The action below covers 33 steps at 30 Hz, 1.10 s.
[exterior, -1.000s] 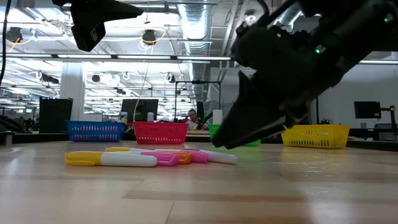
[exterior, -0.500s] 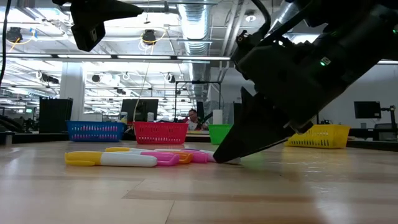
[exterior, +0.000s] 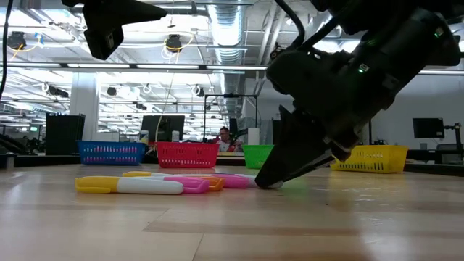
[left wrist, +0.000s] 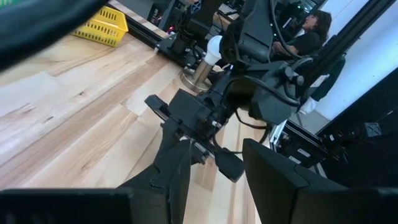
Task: Pick & Place Markers
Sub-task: Put the small purple highlighter pen into the green bin
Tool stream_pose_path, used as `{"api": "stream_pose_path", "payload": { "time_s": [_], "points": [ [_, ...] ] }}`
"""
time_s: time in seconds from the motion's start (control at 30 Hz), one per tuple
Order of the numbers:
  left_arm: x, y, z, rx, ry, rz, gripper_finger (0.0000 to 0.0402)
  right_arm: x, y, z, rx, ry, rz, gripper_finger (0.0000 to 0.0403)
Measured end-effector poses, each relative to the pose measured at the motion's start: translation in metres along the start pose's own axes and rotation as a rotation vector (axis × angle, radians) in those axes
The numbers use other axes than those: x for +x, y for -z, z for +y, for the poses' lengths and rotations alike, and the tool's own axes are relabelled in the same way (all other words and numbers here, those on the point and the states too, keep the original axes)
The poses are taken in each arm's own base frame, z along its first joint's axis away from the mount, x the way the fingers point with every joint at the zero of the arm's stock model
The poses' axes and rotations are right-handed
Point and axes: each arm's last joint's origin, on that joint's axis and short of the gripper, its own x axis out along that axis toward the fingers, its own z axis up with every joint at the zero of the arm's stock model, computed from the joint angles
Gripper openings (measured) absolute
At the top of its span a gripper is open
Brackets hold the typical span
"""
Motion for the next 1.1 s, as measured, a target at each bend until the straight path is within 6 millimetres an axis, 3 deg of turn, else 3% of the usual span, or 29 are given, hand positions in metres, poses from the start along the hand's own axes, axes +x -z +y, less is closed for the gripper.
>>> {"api": "stream_pose_path", "payload": {
  "time_s": [0.13, 0.27, 0.67, 1.1],
  "points": [
    [0.0, 0.0, 0.0, 0.0, -0.001, 0.0, 0.0144, -0.006, -0.005, -0.002, -0.006, -0.005, 0.013, 0.0015],
    [0.0, 0.0, 0.0, 0.001, -0.001, 0.0, 0.0144, -0.017, -0.018, -0.004, 0.013, 0.0, -0.03, 0.002],
    [0.0, 0.001, -0.001, -0.002, 0.032, 0.027, 0.0144, -0.079, -0.074, -0.013, 0.049, 0.021, -0.262, 0.0014],
    [0.0, 0.001, -0.001, -0.064, 0.048, 0.041, 0.0144, -0.143, -0.124, -0.075, 0.049, 0.147, -0.304, 0.0018]
  ]
}}
